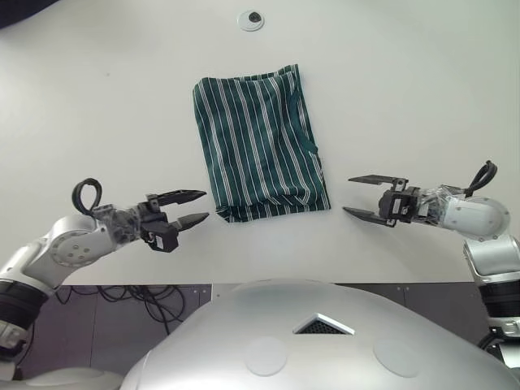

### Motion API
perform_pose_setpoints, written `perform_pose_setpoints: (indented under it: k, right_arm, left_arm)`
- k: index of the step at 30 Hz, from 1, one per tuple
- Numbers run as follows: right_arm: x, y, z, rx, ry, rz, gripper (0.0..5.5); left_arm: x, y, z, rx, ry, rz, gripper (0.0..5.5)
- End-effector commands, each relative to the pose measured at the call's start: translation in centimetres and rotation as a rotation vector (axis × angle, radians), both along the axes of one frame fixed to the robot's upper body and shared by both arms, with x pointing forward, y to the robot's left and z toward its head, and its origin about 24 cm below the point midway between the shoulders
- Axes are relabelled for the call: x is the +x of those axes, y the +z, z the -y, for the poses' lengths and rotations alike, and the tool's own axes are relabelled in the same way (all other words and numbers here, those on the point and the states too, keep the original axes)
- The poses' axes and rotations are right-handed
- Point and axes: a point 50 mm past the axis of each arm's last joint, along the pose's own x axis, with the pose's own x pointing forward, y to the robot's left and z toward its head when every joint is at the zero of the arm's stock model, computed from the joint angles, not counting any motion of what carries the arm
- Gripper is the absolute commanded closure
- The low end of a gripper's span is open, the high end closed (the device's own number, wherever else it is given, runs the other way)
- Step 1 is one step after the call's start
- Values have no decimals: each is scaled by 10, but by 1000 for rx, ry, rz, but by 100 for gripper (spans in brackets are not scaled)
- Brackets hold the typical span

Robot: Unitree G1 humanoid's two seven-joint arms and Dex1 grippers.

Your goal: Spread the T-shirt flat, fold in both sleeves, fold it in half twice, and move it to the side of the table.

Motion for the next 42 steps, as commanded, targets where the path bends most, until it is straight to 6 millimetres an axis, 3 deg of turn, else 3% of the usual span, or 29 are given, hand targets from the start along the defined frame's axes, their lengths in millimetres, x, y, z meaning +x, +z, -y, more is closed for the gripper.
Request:
perform_pose_setpoints:
  k: [1, 8, 9, 22, 23, 25, 27, 29, 34, 38, 42]
  right_arm:
    - [5, -15, -16, -39, 87, 95, 252]
    - [7, -27, -36, -36, 187, 113, 252]
    - [7, -28, -38, -35, 201, 110, 265]
    - [8, -34, -41, -54, 219, 38, 503]
    - [4, -32, -41, -24, 210, -25, 517]
    - [-12, -21, -41, 82, 208, -237, 544]
    - [-32, 0, -39, 212, 260, -500, 547]
    - [-45, 21, -35, 299, 324, -686, 547]
    - [-40, 44, -31, 399, 310, -774, 547]
    - [-28, 45, -38, 447, 231, -711, 547]
    - [-1, 34, -49, 450, 44, -555, 547]
  left_arm:
    - [5, -6, 7, -4, -13, 50, 323]
    - [5, -18, 23, -4, -71, 49, 323]
    - [6, -18, 24, -5, -75, 48, 317]
    - [11, -18, 29, -11, -112, 18, 517]
    - [8, -15, 31, -61, -91, -52, 526]
    - [-8, -5, 33, -171, -28, -378, 539]
    - [-43, 6, 28, -185, -88, -843, 541]
    - [-67, 20, 20, -140, -201, -1101, 542]
    - [-48, 51, 17, -338, -209, -1143, 542]
    - [-34, 47, 10, -379, -99, -1071, 542]
    - [-17, 41, 2, -399, 19, -998, 543]
